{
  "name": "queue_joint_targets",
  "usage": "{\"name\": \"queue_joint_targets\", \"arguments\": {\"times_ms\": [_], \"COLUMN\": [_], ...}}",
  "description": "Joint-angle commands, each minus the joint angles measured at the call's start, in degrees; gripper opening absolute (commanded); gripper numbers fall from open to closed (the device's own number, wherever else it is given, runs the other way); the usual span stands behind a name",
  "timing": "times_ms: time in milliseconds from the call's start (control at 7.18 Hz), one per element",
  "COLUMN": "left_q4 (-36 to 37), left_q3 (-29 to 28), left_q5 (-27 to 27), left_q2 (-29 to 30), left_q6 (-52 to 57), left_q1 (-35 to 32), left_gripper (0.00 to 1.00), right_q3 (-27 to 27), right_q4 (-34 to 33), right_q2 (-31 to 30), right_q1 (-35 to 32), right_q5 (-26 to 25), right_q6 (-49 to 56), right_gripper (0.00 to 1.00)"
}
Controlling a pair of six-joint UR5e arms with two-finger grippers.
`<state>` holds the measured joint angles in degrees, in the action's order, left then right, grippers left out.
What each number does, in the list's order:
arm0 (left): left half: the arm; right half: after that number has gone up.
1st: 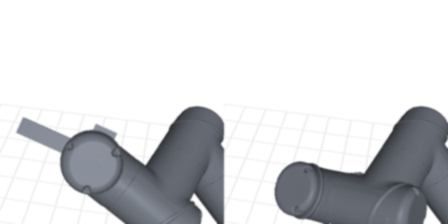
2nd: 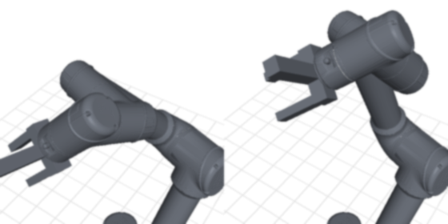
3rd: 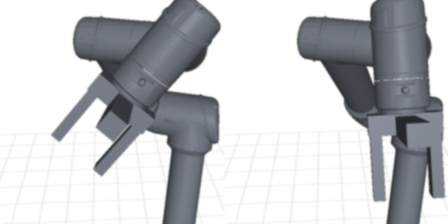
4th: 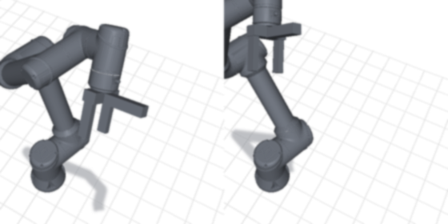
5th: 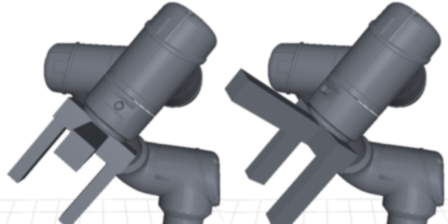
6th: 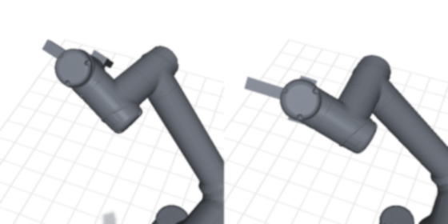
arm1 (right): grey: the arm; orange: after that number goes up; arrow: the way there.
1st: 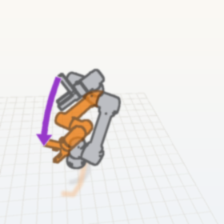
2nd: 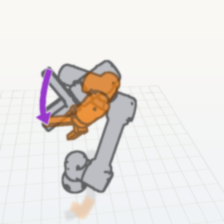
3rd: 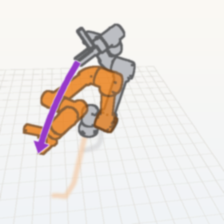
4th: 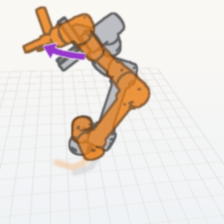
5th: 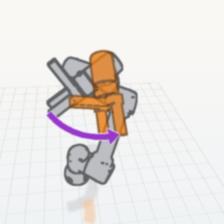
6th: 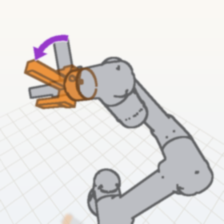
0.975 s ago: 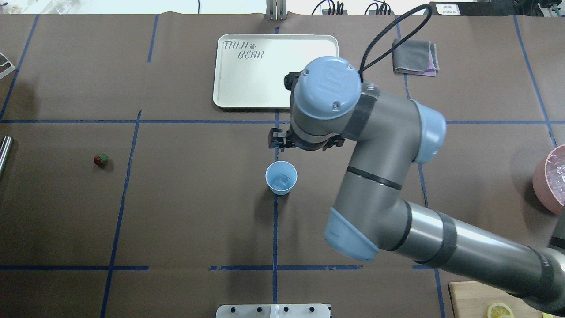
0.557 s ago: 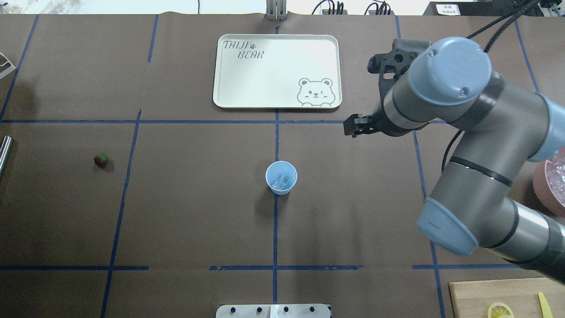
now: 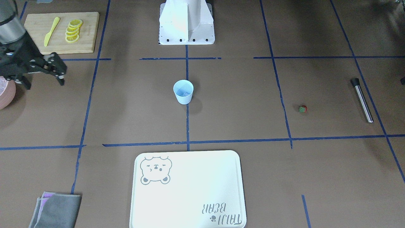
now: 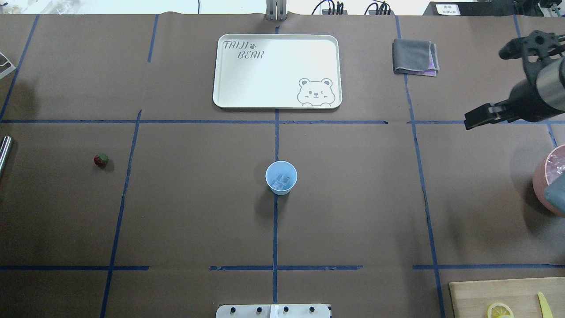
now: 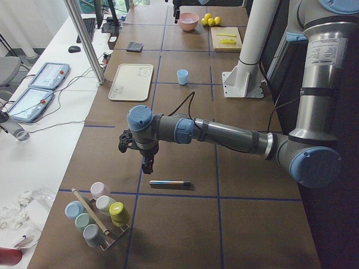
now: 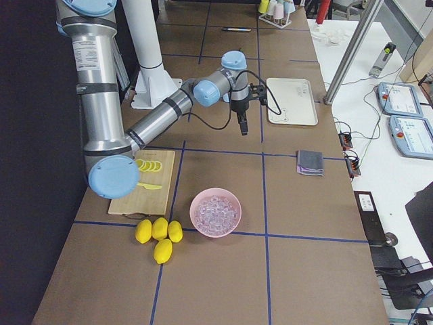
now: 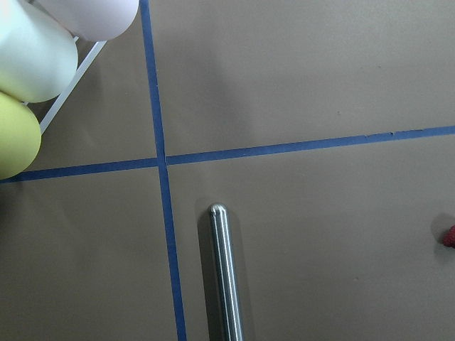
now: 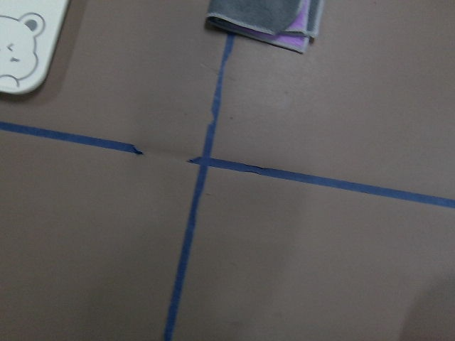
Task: Mash ice and strawberries in cup
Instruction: 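Move the empty right gripper back over the pink bowl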
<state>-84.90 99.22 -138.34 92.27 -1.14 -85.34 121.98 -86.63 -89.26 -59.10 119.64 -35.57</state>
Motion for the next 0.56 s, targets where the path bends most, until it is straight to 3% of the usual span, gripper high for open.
{"name": "queue_joint_targets", "arguments": {"times_ms": [0, 139, 418], "left_q4": [0.0, 0.0, 0.0], "left_q3": [0.01, 0.01, 0.01], "left_q5": [0.0, 0.0, 0.0], "left_q2": [0.02, 0.02, 0.02], "left_q6": [0.0, 0.0, 0.0], "left_q1": [0.0, 0.0, 0.0], "left_gripper": [1.0, 1.0, 1.0], "right_q3": [-4.71, -8.91, -12.9], "right_q4": [17.04, 21.29, 21.68], "right_q2": [-13.87, -17.4, -19.53], "right_q1": [-5.22, -8.37, -12.53], "right_q5": [4.18, 5.06, 7.36], "right_q6": [5.67, 11.35, 18.76], "right_gripper": [0.99, 0.99, 0.99]}}
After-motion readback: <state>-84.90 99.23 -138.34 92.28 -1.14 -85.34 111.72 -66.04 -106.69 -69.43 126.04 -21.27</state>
